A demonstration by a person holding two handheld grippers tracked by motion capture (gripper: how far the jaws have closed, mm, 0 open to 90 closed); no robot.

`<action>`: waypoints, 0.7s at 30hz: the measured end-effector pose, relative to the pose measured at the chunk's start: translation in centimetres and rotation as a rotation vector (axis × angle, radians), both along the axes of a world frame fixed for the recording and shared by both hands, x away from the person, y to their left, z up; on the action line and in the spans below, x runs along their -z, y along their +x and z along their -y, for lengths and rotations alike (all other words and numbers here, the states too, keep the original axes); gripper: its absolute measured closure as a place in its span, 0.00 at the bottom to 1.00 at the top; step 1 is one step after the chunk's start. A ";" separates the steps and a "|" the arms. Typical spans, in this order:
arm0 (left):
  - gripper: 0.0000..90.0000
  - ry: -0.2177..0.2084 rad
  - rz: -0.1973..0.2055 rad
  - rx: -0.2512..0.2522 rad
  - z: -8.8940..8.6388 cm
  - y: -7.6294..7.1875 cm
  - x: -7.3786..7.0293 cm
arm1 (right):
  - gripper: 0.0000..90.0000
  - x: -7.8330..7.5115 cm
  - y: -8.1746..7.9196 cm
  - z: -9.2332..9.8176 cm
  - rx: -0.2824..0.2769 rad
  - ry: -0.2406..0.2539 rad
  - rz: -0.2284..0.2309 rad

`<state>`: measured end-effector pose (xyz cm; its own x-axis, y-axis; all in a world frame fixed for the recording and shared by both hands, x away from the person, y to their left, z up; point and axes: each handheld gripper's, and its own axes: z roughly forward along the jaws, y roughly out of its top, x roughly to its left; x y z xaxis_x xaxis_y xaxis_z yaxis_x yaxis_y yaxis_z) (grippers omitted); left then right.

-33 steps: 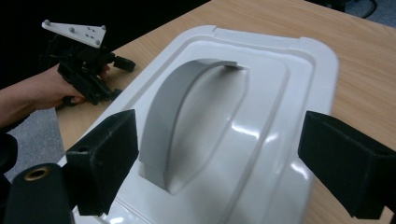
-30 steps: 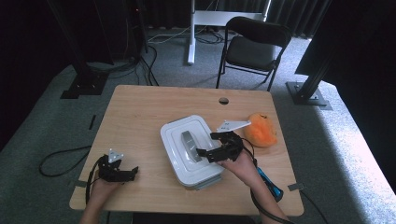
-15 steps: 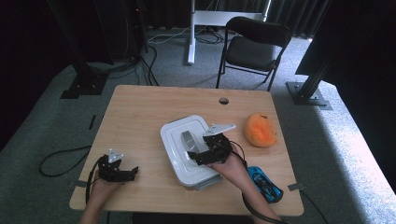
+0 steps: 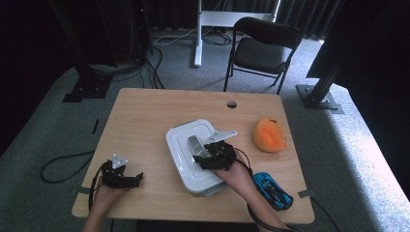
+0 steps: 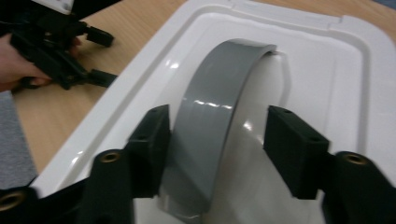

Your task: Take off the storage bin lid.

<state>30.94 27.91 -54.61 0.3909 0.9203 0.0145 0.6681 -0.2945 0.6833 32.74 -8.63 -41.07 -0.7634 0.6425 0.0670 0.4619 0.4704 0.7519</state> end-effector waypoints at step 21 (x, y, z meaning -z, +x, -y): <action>0.01 0.000 0.001 0.012 0.1 0.0 0.0 | 0.75 -1.3 -0.7 0.8 -0.048 0.111 -0.044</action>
